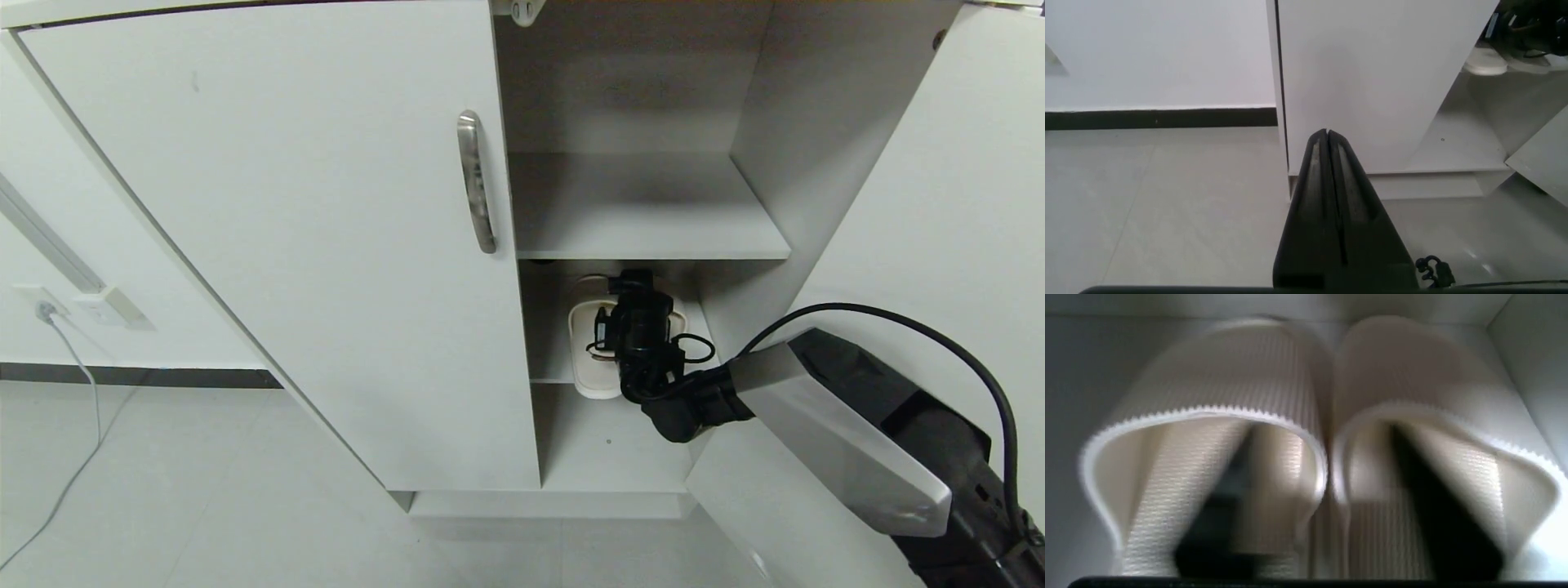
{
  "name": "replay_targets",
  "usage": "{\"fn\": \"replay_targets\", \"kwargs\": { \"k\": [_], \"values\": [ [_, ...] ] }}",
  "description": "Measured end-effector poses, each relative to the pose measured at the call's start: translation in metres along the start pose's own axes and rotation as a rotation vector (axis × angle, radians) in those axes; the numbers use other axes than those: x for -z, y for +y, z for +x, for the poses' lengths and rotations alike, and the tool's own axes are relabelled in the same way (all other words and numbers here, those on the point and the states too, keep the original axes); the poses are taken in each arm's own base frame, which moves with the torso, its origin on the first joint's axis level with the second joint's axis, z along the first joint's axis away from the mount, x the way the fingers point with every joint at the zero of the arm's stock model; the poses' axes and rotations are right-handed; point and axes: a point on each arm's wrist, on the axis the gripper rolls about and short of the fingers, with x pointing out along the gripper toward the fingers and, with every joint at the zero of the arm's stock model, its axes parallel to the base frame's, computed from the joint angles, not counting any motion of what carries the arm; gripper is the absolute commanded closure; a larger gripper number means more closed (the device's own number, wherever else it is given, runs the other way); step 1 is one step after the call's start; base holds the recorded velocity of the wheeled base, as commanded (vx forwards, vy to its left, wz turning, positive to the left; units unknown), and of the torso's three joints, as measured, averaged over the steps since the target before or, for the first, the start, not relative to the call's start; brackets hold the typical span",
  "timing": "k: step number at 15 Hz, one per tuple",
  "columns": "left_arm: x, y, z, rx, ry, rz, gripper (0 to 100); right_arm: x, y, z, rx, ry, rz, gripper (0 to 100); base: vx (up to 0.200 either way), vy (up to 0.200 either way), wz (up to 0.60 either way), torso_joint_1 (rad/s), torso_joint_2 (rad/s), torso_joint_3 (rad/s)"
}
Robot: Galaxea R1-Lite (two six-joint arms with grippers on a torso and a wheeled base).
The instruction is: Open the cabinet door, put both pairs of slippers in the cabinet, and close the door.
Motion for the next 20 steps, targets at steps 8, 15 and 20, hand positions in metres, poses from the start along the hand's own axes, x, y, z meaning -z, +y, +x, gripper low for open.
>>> {"fn": "replay_targets", "kwargs": {
  "k": [8,15,20],
  "values": [
    [0.000,0.000,0.000,0.001,0.000,0.001,100,-0.005,-0.007,-0.047,-0.033,0.030,-0.025,0,0.000,0.000,0.00,0.000,0.00,0.000],
    [0.000,0.000,0.000,0.002,0.000,0.001,100,-0.008,-0.031,-0.163,-0.173,0.062,-0.058,0,0.000,0.000,0.00,0.000,0.00,0.000],
    [0.000,0.000,0.000,0.001,0.000,0.000,100,-0.014,-0.039,-0.207,-0.251,0.032,-0.032,0,-0.160,0.000,0.00,0.002,0.00,-0.002]
  ]
}}
